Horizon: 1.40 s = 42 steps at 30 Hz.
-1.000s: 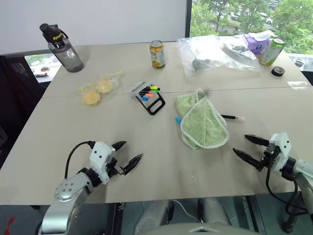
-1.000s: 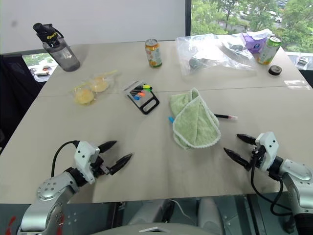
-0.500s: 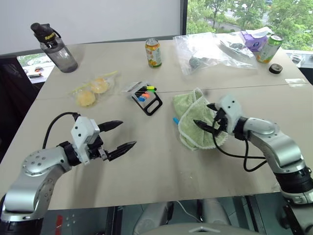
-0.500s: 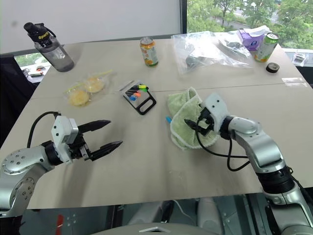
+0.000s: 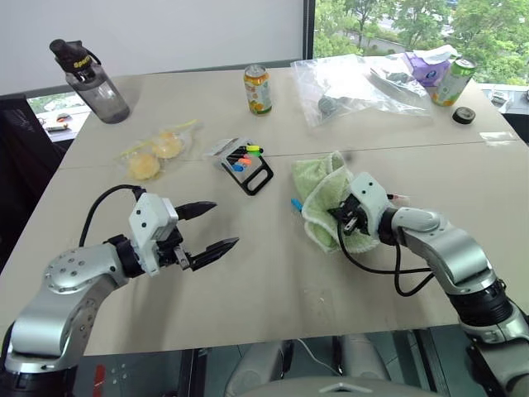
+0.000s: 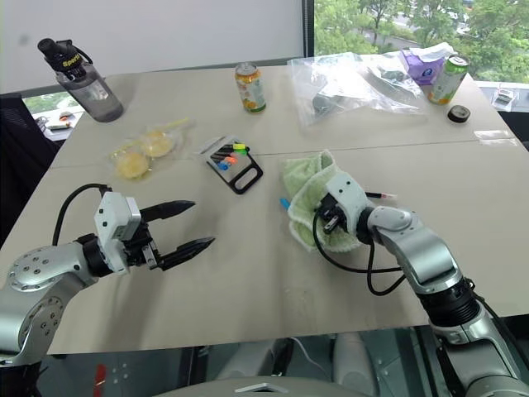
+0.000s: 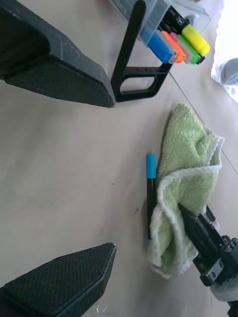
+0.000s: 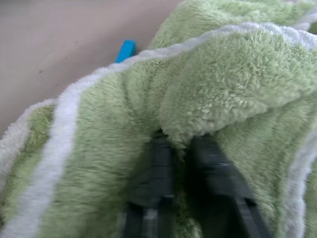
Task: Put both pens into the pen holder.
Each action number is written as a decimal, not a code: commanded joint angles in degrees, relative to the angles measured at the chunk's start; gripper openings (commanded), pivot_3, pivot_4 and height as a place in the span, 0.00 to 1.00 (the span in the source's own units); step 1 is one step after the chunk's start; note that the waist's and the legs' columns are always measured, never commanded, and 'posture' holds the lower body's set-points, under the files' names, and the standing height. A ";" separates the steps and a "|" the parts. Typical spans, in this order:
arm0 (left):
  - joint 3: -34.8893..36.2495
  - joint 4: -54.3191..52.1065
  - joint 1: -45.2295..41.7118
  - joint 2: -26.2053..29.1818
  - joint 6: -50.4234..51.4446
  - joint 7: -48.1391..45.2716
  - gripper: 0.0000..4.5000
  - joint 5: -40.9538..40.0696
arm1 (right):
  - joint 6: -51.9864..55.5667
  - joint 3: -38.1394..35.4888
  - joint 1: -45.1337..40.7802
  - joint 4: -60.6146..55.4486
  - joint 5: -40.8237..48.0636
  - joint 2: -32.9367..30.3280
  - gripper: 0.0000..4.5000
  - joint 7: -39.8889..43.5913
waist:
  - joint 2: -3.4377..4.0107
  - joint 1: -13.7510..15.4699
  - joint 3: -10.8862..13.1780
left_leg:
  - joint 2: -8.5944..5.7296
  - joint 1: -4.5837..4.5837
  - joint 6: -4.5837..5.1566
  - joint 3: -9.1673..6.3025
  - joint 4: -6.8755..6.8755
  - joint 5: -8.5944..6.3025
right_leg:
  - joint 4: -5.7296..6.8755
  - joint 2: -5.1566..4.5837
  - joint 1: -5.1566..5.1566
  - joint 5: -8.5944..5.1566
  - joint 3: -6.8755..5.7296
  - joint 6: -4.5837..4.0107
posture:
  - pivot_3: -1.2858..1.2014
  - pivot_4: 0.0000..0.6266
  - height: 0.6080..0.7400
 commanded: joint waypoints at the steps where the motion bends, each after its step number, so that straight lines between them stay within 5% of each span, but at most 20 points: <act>1: 0.25 -0.45 -0.89 0.02 -0.28 0.06 1.00 0.11 | -2.44 -4.14 -0.09 -2.48 2.53 1.72 0.01 0.36 | 0.00 -0.13 0.00 | 0.00 0.01 0.00 0.00 0.00 0.00 | 0.00 0.00 0.00 0.00 0.00 0.00 | 0.52 0.24 0.99; 8: -0.32 -0.02 -1.24 -0.09 -0.49 -0.20 1.00 0.43 | -10.21 -18.86 -2.72 -4.87 17.30 6.24 0.01 6.20 | 0.01 -0.17 0.01 | 0.00 0.00 0.00 0.01 0.00 0.00 | 0.00 0.01 0.00 0.00 0.02 0.00 | 0.52 0.24 0.99; 15: -0.83 0.28 -1.85 -0.42 -0.73 -0.57 1.00 0.46 | -19.03 -35.06 -12.43 2.63 26.99 9.42 0.01 0.00 | 0.05 -0.16 0.05 | 0.00 0.03 0.00 0.01 0.00 0.00 | 0.06 0.01 0.00 0.00 0.01 0.00 | 0.52 0.24 0.99; 31: 1.26 -0.58 -6.59 -4.50 -0.60 -1.96 1.00 -6.48 | -38.36 -40.55 -16.55 23.87 12.28 3.84 0.01 -16.75 | 0.12 -1.82 0.08 | 0.00 0.04 0.00 0.08 0.03 0.01 | 0.15 0.01 -0.04 0.00 0.07 0.00 | 0.52 0.24 0.99; 39: 2.12 -0.79 -7.02 -4.51 1.09 -3.33 1.00 -11.81 | -34.35 -40.92 -14.20 31.84 5.42 -0.62 0.01 -26.34 | 0.13 -1.77 0.08 | 0.00 0.05 0.01 0.13 0.06 0.01 | 0.20 0.01 -0.06 0.00 0.12 -0.01 | 0.52 0.24 0.99; 42: 1.79 -0.35 -6.68 -4.59 0.65 -3.79 1.00 -11.48 | -29.81 -40.44 -12.97 32.45 4.40 -2.39 0.32 -28.11 | 0.15 -1.69 0.07 | -0.01 0.05 0.01 0.14 0.08 0.01 | 0.21 0.01 -0.06 0.00 0.13 -0.01 | 0.52 0.24 0.99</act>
